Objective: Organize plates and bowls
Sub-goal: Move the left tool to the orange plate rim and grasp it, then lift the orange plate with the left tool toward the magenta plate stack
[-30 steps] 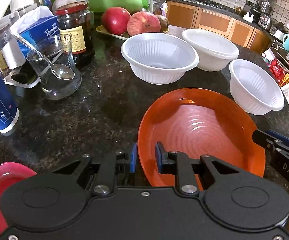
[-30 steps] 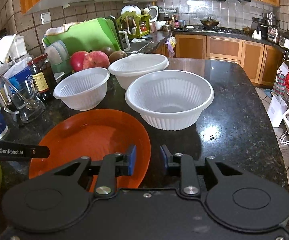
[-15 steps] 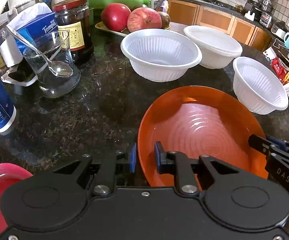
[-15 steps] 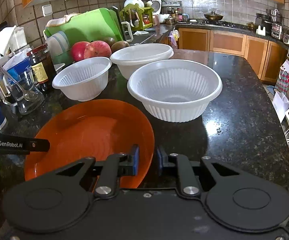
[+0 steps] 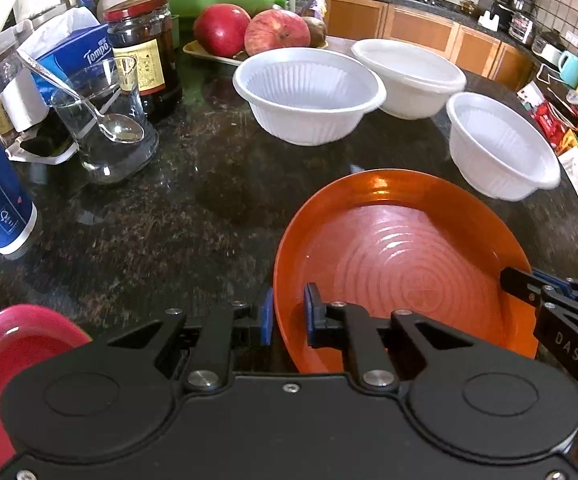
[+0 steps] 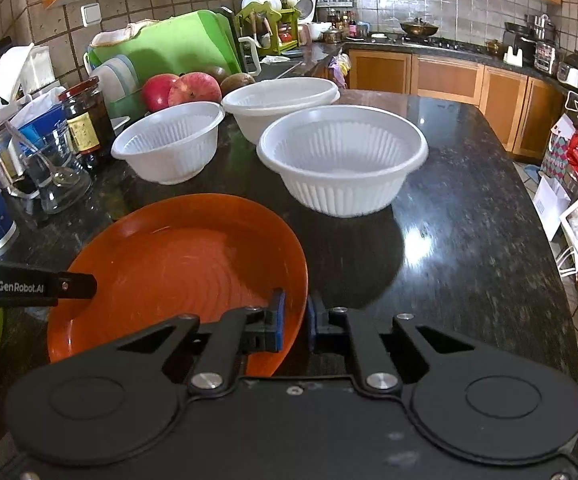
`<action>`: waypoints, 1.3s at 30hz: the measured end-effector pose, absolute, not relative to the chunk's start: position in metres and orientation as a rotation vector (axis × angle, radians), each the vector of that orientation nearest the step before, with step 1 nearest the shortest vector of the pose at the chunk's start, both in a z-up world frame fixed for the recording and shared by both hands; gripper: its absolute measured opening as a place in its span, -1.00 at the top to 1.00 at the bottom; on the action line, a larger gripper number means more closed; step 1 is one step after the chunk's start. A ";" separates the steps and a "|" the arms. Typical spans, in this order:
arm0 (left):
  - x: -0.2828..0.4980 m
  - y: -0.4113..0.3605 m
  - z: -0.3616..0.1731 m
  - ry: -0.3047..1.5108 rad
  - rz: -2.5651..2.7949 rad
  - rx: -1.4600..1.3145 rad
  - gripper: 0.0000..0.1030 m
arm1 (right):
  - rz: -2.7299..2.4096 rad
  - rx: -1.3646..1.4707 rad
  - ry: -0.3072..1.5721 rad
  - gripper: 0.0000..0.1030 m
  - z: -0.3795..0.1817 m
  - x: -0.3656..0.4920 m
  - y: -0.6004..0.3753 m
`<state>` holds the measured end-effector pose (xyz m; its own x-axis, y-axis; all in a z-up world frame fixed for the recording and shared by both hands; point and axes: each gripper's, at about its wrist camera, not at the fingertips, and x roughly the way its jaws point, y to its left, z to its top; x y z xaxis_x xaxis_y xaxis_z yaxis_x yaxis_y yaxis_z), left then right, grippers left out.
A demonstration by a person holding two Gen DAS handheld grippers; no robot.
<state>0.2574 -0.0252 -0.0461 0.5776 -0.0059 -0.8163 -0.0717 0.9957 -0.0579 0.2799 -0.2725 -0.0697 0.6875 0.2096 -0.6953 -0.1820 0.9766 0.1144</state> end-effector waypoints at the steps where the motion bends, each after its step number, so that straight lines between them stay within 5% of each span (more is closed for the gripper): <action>1: 0.255 -0.026 -0.046 0.957 0.033 -0.086 0.61 | 0.217 0.038 0.784 0.75 -0.070 0.275 -0.273; 39: 0.164 -0.031 -0.047 0.892 -0.120 -0.015 0.61 | 0.078 0.066 0.756 0.68 -0.066 0.139 -0.274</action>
